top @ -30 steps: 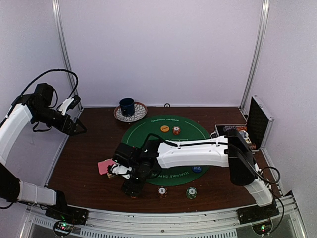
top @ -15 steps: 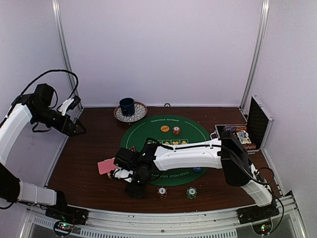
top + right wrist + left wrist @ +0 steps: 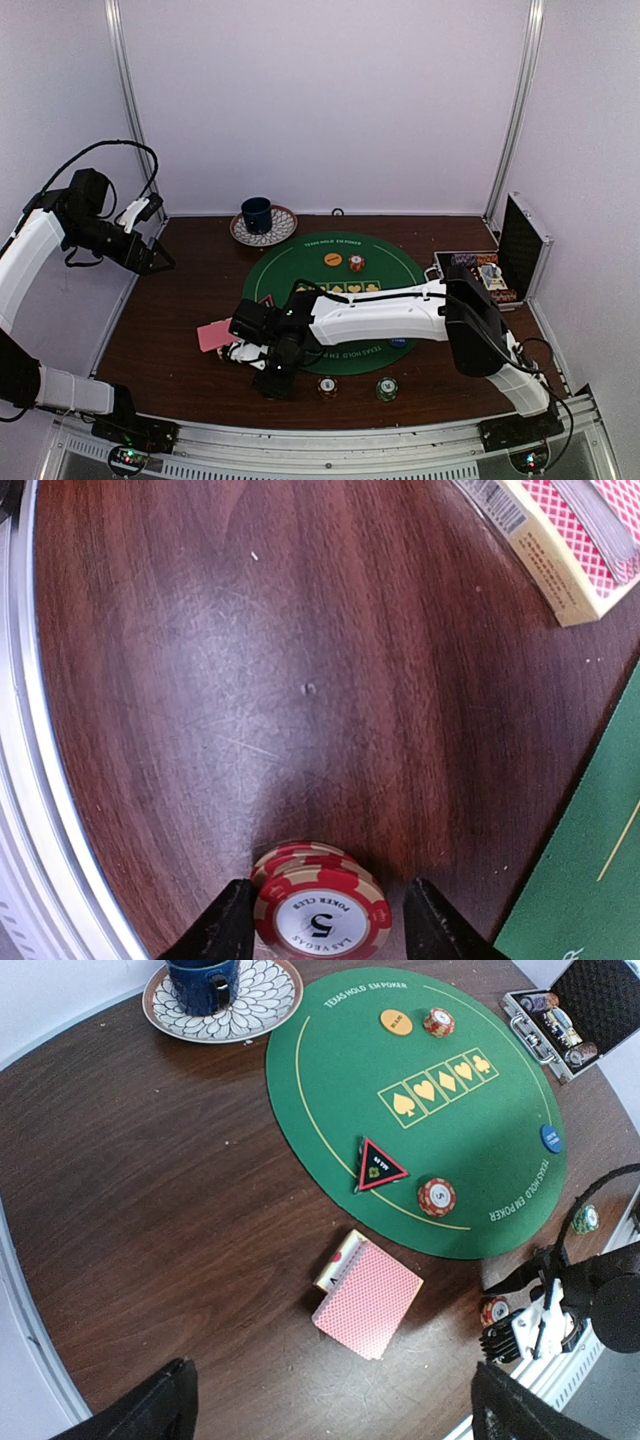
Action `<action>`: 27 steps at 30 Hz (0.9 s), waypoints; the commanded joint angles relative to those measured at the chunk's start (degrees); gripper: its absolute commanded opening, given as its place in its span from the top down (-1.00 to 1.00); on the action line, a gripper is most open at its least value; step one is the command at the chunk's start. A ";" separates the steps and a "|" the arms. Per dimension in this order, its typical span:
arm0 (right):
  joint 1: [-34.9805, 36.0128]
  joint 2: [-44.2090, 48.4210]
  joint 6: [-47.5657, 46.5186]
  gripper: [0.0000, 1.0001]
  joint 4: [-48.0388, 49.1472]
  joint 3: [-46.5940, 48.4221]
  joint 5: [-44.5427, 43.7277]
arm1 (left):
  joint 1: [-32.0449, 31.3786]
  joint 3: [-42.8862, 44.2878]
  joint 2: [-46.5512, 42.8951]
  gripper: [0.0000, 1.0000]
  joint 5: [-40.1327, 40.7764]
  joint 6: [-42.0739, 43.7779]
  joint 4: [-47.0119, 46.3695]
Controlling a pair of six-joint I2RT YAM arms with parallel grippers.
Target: Distribute texas hold em gaming equipment
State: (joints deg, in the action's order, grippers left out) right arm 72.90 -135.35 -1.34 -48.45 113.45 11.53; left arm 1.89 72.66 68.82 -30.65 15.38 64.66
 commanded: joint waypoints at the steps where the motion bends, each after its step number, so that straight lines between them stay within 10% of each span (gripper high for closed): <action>1: 0.39 -1.32 -0.37 -0.10 -1.44 1.90 -0.11 | 0.33 1.69 -1.21 -0.95 -0.63 0.77 -0.19; 8: 0.54 -1.67 -0.50 -0.29 -1.91 2.13 0.22 | 0.31 1.52 -1.40 -0.95 -0.47 0.97 -0.19; 27: 0.75 0.26 -0.71 0.38 -1.55 1.93 -1.00 | 0.31 1.52 -1.26 -0.95 -0.51 1.10 -0.23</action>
State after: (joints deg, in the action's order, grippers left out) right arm 73.28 -136.18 -1.56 -49.50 114.24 11.77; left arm 1.89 72.66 68.31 -30.63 15.55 64.71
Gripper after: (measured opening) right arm 0.427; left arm 0.975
